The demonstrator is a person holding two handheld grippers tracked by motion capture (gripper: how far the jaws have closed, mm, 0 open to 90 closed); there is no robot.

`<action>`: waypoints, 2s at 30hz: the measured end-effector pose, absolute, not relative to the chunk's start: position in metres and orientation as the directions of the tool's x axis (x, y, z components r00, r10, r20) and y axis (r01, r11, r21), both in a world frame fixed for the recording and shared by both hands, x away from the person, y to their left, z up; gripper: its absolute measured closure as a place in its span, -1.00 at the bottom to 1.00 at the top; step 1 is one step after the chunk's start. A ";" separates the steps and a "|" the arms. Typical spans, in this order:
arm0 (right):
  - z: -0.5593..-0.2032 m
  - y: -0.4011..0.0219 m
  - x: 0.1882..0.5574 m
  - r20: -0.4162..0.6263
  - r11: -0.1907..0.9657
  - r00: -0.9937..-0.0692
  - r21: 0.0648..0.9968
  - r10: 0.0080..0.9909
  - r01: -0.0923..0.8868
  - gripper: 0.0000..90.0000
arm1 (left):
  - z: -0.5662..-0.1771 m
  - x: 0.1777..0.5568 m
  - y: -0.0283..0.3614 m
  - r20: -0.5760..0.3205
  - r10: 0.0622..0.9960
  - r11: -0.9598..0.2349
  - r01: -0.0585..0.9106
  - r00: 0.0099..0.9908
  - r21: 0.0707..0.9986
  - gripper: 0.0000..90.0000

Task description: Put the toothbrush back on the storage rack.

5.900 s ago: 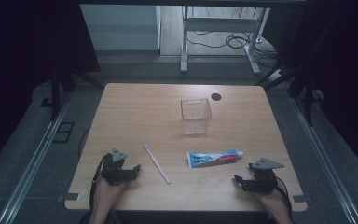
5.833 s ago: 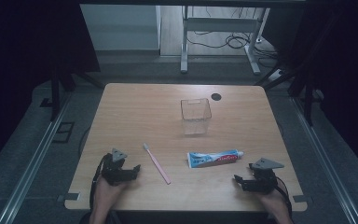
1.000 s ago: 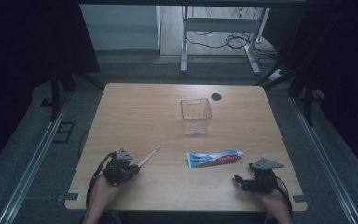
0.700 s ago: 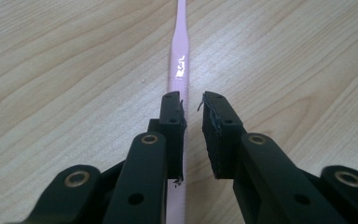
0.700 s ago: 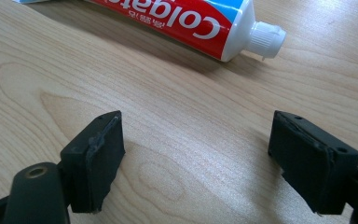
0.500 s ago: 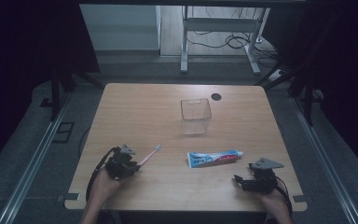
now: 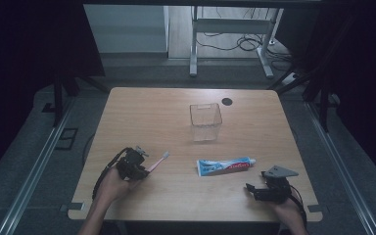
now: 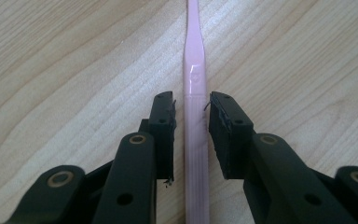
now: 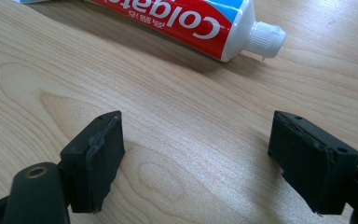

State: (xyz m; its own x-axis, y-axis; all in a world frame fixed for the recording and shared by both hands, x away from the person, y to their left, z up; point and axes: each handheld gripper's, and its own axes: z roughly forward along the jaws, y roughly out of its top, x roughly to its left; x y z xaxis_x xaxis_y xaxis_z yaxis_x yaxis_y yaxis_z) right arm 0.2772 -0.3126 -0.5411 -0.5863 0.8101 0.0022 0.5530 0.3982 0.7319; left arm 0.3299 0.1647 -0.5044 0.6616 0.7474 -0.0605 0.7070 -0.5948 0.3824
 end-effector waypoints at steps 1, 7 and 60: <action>-0.541 -0.313 0.277 0.001 0.400 -0.588 0.733 0.809 0.551 -0.60 | -0.504 0.332 0.163 -0.062 0.747 -0.599 0.710 0.662 0.371 0.58; -0.541 -0.313 0.277 0.000 0.399 -0.588 0.733 0.809 0.551 -0.60 | -0.500 0.346 0.151 -0.061 0.735 -0.633 0.715 0.676 0.296 0.58; -0.541 -0.313 0.277 0.001 0.399 -0.587 0.733 0.809 0.551 -0.60 | -0.451 0.376 0.121 -0.117 0.703 -0.613 0.681 0.701 0.400 0.75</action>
